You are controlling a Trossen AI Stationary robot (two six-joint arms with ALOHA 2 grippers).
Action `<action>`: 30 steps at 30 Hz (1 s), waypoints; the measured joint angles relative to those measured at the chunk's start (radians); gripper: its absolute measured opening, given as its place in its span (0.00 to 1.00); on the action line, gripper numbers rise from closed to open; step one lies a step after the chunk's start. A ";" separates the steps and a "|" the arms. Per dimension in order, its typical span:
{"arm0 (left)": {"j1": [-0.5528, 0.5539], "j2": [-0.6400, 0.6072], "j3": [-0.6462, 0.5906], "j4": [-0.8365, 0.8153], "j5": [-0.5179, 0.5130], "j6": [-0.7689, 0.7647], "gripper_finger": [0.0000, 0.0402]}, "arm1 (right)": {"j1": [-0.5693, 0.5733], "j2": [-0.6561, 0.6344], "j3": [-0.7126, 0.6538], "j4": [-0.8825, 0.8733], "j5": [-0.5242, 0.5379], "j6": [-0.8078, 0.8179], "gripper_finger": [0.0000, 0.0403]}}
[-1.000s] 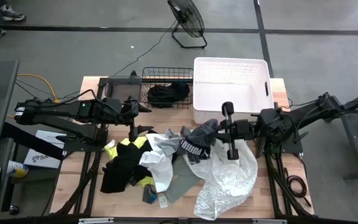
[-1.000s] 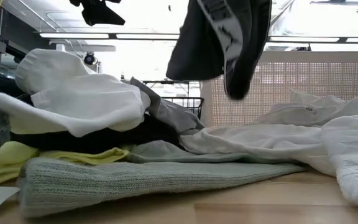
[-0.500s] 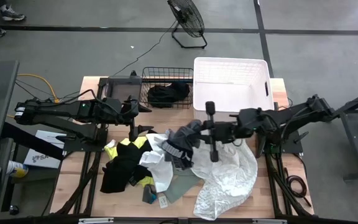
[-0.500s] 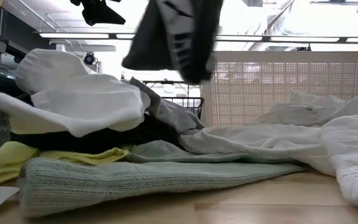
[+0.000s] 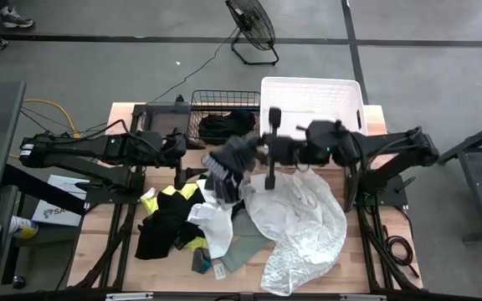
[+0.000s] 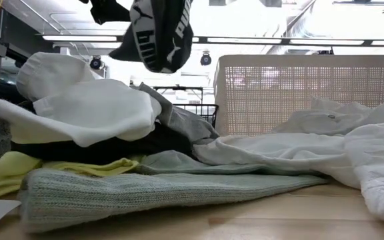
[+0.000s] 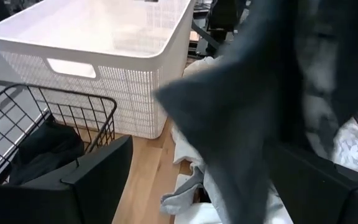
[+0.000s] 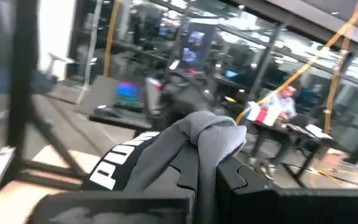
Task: Pick & Place Cloths
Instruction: Put the gray underwear into the wire basket
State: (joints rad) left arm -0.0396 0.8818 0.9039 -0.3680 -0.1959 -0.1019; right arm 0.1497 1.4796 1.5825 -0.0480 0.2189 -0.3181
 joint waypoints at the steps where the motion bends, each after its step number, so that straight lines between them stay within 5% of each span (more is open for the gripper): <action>1: 0.000 0.000 0.000 0.011 0.000 0.006 0.88 | -0.013 0.000 0.008 -0.001 0.000 0.000 0.01; 13: 0.000 0.066 0.001 0.184 -0.008 0.114 0.88 | -0.185 0.001 0.026 0.142 0.028 0.017 0.01; 23: 0.000 0.204 0.000 0.378 -0.309 0.178 0.88 | -0.264 0.001 0.026 0.248 0.019 0.064 0.01; 30: 0.000 0.287 0.000 0.588 -0.464 0.367 0.88 | -0.260 0.001 0.026 0.205 0.006 0.131 0.01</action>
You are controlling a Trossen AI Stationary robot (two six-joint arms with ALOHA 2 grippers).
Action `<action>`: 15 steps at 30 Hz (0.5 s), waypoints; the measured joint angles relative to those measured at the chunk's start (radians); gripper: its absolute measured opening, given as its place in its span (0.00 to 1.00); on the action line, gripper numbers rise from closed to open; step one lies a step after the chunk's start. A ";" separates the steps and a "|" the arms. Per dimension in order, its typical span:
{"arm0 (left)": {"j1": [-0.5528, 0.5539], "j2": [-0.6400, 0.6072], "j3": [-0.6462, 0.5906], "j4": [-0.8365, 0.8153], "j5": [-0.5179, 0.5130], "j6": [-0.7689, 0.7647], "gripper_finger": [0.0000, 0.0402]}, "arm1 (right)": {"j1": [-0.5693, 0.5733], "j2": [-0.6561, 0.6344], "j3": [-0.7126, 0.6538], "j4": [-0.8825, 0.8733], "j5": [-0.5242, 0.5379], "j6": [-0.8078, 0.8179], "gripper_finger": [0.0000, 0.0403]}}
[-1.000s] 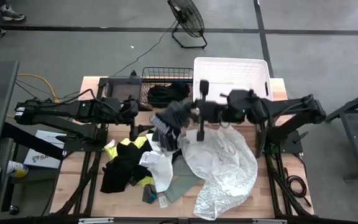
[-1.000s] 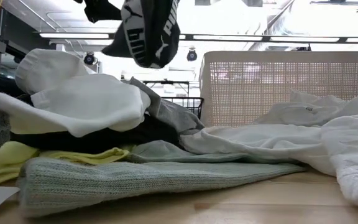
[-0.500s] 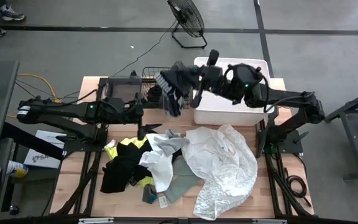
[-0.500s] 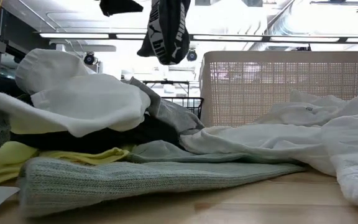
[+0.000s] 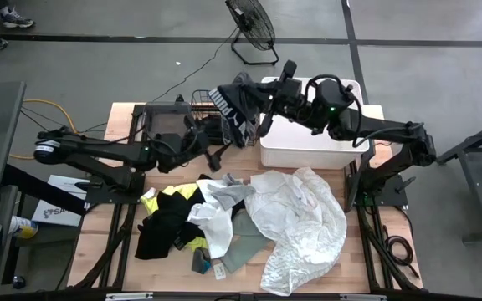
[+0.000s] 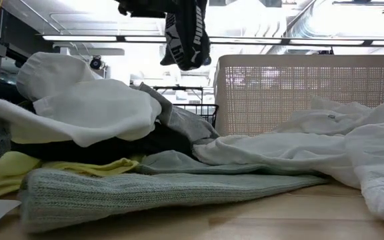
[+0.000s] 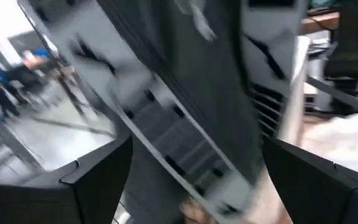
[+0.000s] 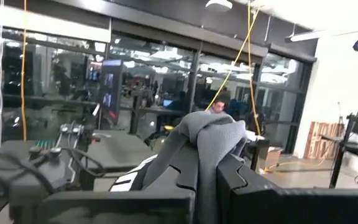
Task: Pick & Place Cloths
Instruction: Put the gray underwear into the wire basket
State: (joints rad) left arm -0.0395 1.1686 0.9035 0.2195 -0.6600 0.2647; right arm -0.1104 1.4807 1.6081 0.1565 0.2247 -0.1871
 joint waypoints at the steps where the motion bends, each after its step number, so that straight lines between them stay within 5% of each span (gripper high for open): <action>1: 0.000 0.010 0.000 0.029 -0.011 0.031 0.88 | 0.000 0.000 0.000 -0.010 -0.002 0.006 0.01; 15: 0.001 0.078 0.000 0.418 -0.075 0.283 0.88 | -0.001 0.008 -0.001 -0.111 -0.180 0.164 0.01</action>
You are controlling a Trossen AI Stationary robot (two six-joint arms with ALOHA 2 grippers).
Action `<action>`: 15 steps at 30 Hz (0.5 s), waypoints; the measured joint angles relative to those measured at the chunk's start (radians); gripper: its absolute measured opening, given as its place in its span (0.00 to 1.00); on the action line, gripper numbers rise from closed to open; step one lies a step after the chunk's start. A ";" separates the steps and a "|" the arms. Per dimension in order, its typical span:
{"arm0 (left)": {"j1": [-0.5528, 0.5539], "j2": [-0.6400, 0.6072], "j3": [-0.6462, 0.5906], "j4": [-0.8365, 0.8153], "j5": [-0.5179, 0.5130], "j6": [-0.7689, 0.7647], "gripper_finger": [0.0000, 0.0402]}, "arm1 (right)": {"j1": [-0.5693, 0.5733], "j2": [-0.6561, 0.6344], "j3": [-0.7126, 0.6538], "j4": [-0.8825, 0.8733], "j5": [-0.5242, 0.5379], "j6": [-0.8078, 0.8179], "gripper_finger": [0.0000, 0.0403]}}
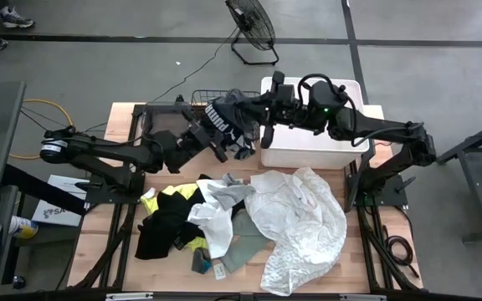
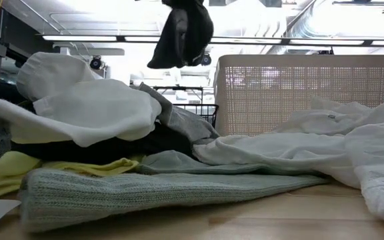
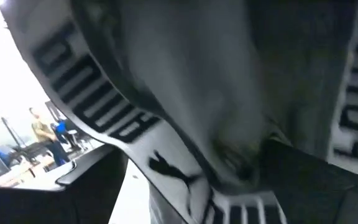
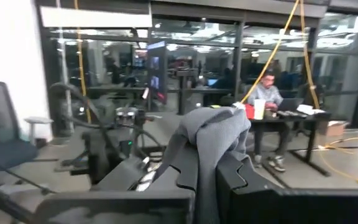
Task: Pick & Place Cloths
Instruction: Put the gray underwear into the wire basket
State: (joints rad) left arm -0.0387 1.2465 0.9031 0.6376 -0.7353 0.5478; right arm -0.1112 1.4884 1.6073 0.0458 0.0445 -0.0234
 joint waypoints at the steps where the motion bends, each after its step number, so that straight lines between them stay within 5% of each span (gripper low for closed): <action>1: 0.000 0.000 0.000 0.015 0.000 0.005 0.88 | 0.000 0.003 0.000 0.001 -0.007 0.004 0.01; 15: 0.000 0.000 0.000 0.033 0.043 -0.036 0.87 | -0.043 0.043 0.000 -0.034 -0.024 -0.001 0.01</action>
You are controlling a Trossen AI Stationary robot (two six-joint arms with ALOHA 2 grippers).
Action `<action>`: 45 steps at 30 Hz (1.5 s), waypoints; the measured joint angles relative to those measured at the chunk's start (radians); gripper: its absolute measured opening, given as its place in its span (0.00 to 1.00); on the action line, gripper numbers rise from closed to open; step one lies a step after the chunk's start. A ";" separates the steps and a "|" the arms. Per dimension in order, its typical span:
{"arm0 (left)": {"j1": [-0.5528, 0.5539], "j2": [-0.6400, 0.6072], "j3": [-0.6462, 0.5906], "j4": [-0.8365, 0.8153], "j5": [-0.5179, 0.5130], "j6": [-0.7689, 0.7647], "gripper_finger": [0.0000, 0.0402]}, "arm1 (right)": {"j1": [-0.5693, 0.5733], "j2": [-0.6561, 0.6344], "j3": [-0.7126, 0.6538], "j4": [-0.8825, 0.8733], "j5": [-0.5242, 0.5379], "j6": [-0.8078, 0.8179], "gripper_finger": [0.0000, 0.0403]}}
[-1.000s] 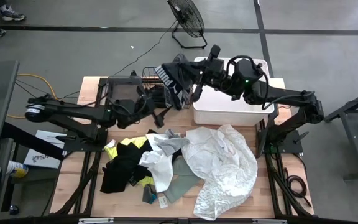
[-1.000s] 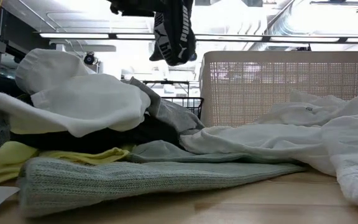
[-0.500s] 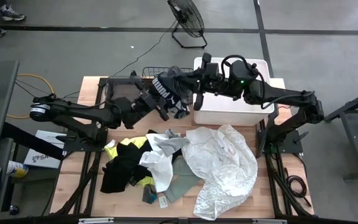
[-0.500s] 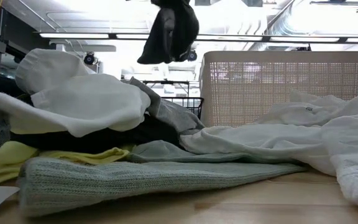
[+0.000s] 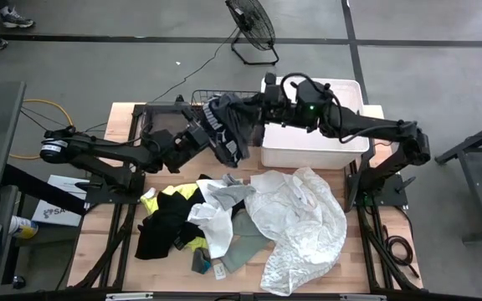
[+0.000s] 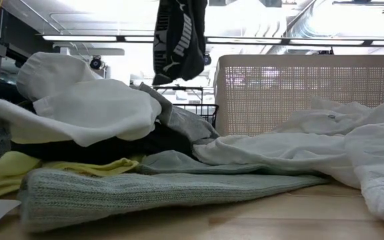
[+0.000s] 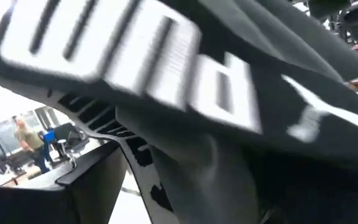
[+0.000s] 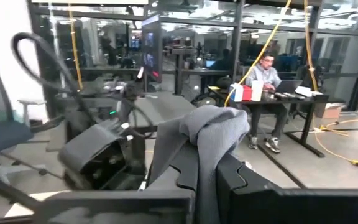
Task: Pick & Place Cloths
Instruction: Put the gray underwear into the wire basket
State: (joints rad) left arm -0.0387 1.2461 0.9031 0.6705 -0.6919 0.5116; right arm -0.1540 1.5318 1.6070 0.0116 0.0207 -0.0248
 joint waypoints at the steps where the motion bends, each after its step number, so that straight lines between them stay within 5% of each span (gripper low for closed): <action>1: 0.000 0.000 0.000 0.001 -0.012 -0.015 0.86 | -0.007 0.000 0.000 0.000 -0.002 0.003 0.01; 7: 0.000 0.000 0.000 0.007 -0.131 -0.027 0.66 | -0.024 0.000 0.000 -0.006 -0.030 0.006 0.01; 17: 0.000 0.000 0.000 -0.020 -0.152 -0.048 0.04 | -0.023 0.000 0.000 -0.009 -0.024 -0.010 0.01; 25: 0.000 -0.001 0.000 -0.068 -0.167 -0.045 0.01 | -0.023 -0.001 0.000 -0.091 0.033 -0.041 0.09; 31: 0.000 -0.002 0.000 -0.095 -0.186 -0.015 0.01 | -0.031 -0.039 0.000 -0.165 0.042 0.002 0.32; 38: 0.005 -0.026 0.000 -0.101 -0.195 0.092 0.00 | -0.029 -0.126 0.000 -0.334 0.216 0.000 0.61; 45: 0.119 -0.032 0.067 -0.248 -0.133 0.192 0.00 | -0.029 -0.187 0.000 -0.471 0.241 0.013 0.69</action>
State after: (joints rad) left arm 0.0806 1.2140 0.9704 0.4223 -0.8246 0.7031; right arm -0.1833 1.3451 1.6070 -0.4589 0.2614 -0.0121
